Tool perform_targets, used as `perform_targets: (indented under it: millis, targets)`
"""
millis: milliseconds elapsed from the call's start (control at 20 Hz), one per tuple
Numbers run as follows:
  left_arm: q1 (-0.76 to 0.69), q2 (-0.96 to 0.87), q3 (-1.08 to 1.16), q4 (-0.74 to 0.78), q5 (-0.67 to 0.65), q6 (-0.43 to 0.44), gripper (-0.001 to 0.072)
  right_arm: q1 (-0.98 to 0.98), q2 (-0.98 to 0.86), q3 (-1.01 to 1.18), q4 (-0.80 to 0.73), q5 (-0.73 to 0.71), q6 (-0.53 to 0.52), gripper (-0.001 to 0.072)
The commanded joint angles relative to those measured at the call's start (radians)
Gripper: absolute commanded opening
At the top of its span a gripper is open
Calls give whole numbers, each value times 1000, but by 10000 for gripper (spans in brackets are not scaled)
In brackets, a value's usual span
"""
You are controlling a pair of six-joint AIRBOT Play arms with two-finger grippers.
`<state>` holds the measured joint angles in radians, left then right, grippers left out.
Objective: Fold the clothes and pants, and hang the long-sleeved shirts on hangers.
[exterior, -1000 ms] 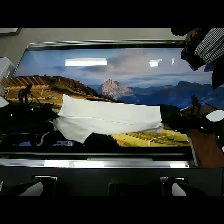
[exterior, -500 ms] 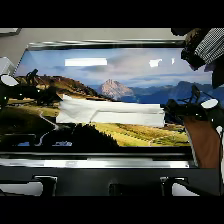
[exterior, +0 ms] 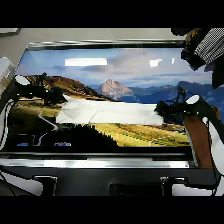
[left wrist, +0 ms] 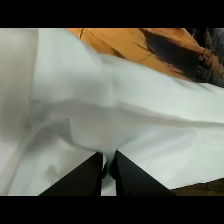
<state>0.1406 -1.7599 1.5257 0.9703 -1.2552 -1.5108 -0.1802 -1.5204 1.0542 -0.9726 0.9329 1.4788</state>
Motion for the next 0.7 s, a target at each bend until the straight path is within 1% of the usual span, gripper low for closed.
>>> perform_targets:
  millis: [0,50,100,150,200,250,300,350,450,650]
  targets:
    - [3,-7,40,4,-13,0,210,-50,22,50,-31,156,55,390]
    - [3,1,61,18,-25,-1,210,-85,42,70,-48,200,56,409]
    - [3,11,87,44,-39,0,222,-124,59,84,-62,229,66,455]
    - [3,23,113,68,-56,-1,315,-166,65,89,-60,251,74,520]
    - [3,34,134,84,-75,-1,334,-200,60,89,-53,274,73,556]
    - [3,47,156,103,-99,-9,335,-219,45,89,-52,286,72,568]
    - [3,59,173,125,-119,-14,335,-221,27,89,-50,288,54,616]
    - [2,72,184,146,-134,-18,335,-219,5,89,-40,288,29,616]
    - [2,102,190,191,-145,-19,335,-220,-39,89,35,283,-22,672]
    - [2,121,190,232,-167,-19,334,-220,-105,89,123,243,-82,668]
